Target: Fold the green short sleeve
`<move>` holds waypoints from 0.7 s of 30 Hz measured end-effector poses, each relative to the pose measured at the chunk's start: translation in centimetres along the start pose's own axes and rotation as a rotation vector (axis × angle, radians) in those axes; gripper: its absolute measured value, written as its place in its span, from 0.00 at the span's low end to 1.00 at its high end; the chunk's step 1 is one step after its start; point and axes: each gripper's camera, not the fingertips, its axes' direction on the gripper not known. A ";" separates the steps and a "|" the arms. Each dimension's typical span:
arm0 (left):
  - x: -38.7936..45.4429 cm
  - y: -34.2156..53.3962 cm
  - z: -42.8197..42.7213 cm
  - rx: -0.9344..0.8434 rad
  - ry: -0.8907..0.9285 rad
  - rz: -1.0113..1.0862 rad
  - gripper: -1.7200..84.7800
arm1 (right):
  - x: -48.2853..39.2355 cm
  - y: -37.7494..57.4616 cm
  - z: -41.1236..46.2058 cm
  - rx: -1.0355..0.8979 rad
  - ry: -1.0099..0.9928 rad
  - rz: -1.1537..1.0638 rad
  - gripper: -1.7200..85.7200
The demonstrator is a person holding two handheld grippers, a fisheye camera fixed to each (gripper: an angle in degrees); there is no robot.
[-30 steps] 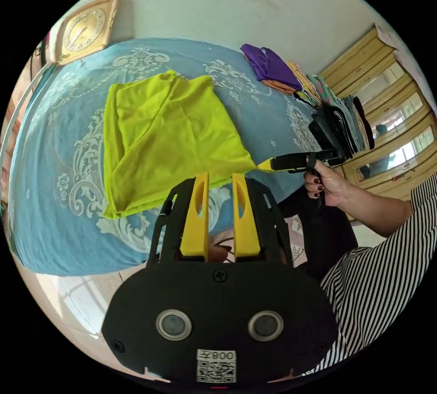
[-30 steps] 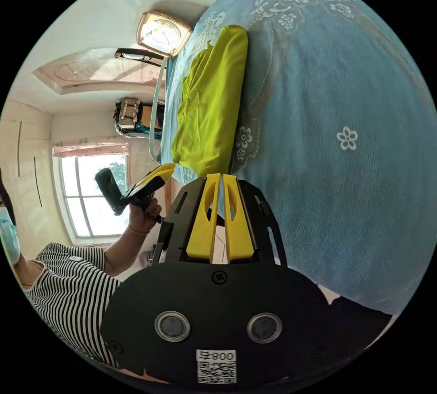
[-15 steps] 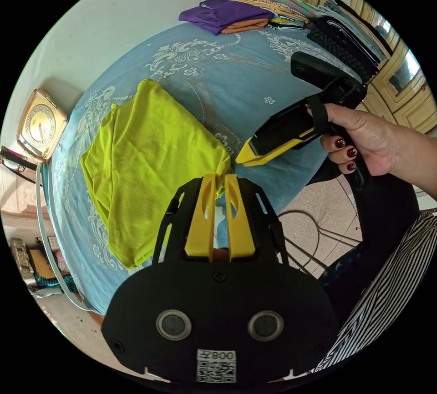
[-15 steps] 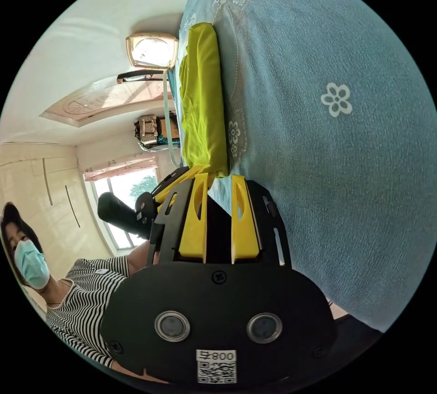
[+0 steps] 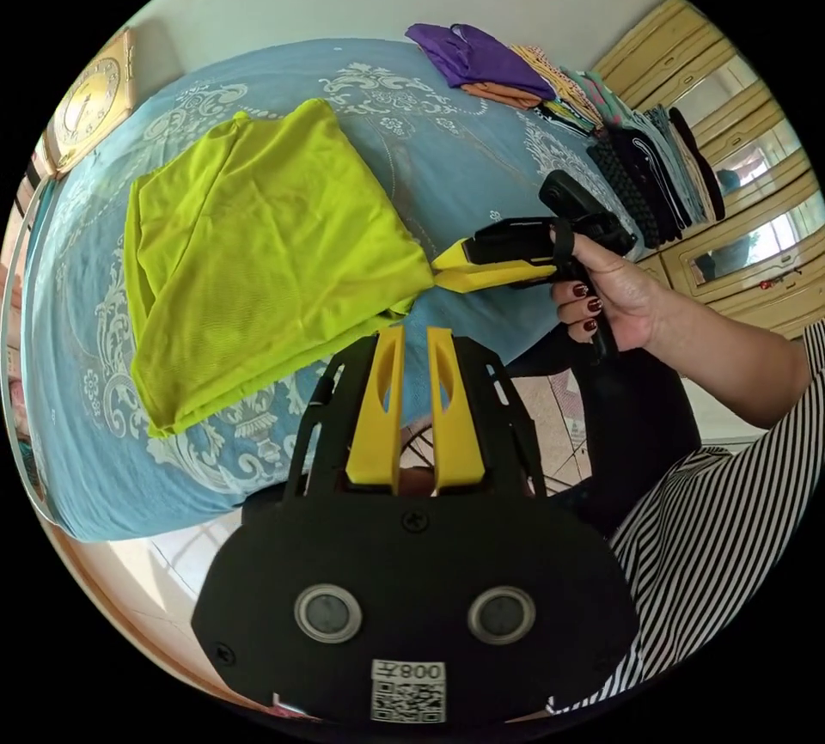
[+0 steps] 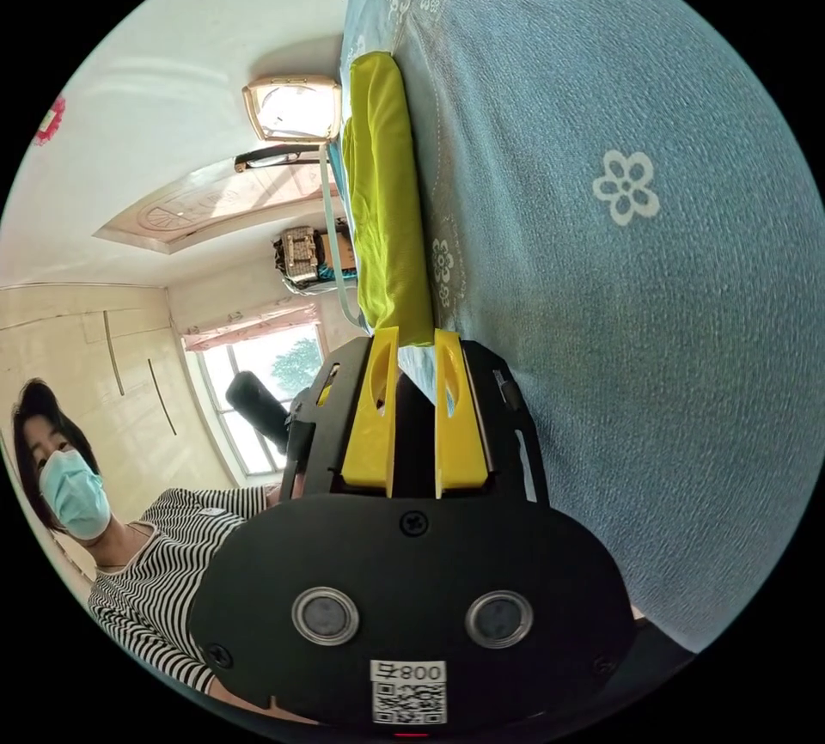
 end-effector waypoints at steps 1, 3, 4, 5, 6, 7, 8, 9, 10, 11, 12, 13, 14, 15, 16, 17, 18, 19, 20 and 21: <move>0.2 -0.2 0.2 0.010 -0.014 -0.023 0.08 | 0.2 0.1 -0.2 -0.001 0.002 0.001 0.10; 0.3 -0.4 0.4 0.035 -0.021 -0.046 0.08 | 0.5 0.3 -0.4 0.000 0.005 0.002 0.10; 0.4 -0.6 0.6 0.051 -0.020 -0.053 0.08 | 0.7 0.4 -0.6 0.005 0.003 0.004 0.10; 0.5 -0.9 0.9 0.054 -0.007 -0.053 0.08 | 0.8 0.5 -0.7 0.007 0.000 0.005 0.10; 0.6 -1.1 1.0 0.054 -0.003 -0.057 0.08 | 1.0 0.6 -0.8 0.009 -0.007 0.007 0.10; 0.8 -1.4 1.4 0.052 0.004 -0.051 0.07 | 1.3 0.7 -0.9 0.010 -0.012 0.010 0.10; 1.1 -1.6 1.8 0.044 0.008 -0.041 0.07 | 1.4 0.7 -1.0 0.011 -0.014 0.010 0.10; 1.2 -1.7 2.0 0.038 0.011 -0.038 0.07 | 1.5 0.8 -1.0 0.011 -0.016 0.011 0.10; 1.5 -1.9 2.5 0.025 0.028 -0.029 0.06 | 1.6 0.9 -1.0 0.009 -0.014 0.010 0.10; 1.7 -1.9 2.9 0.012 0.041 -0.027 0.06 | 1.7 0.9 -1.0 0.008 -0.014 0.010 0.10; 1.8 -1.9 3.1 0.008 0.042 -0.027 0.06 | 1.7 1.0 -1.0 0.007 -0.015 0.009 0.10; 2.1 -1.8 3.3 0.011 0.042 -0.025 0.05 | 1.6 1.1 -0.9 0.005 -0.013 0.005 0.11; 2.3 -1.8 3.5 0.007 0.049 -0.023 0.05 | 1.5 1.2 -0.9 0.005 -0.012 0.000 0.11; 2.3 -1.7 3.7 0.002 0.054 -0.023 0.05 | 1.1 1.3 -0.9 0.001 -0.010 -0.014 0.11; 2.4 -1.6 4.0 -0.005 0.058 -0.027 0.04 | 0.4 1.5 -0.9 0.004 0.007 -0.040 0.10; 2.4 -1.5 4.3 -0.012 0.067 -0.031 0.04 | 0.0 1.6 -0.9 0.004 0.020 -0.052 0.10; 2.5 -1.4 4.4 -0.017 0.075 -0.032 0.04 | -0.8 1.7 -0.9 0.010 0.047 -0.083 0.10; 2.6 -1.3 4.6 -0.011 0.075 -0.034 0.03 | -1.6 1.8 -0.8 0.014 0.066 -0.115 0.10; 2.7 -1.2 4.6 -0.007 0.072 -0.033 0.03 | -1.9 1.8 -0.6 0.010 0.072 -0.128 0.09; 2.7 -1.1 4.6 -0.008 0.074 -0.032 0.03 | -2.3 1.6 -0.1 -0.010 0.087 -0.148 0.09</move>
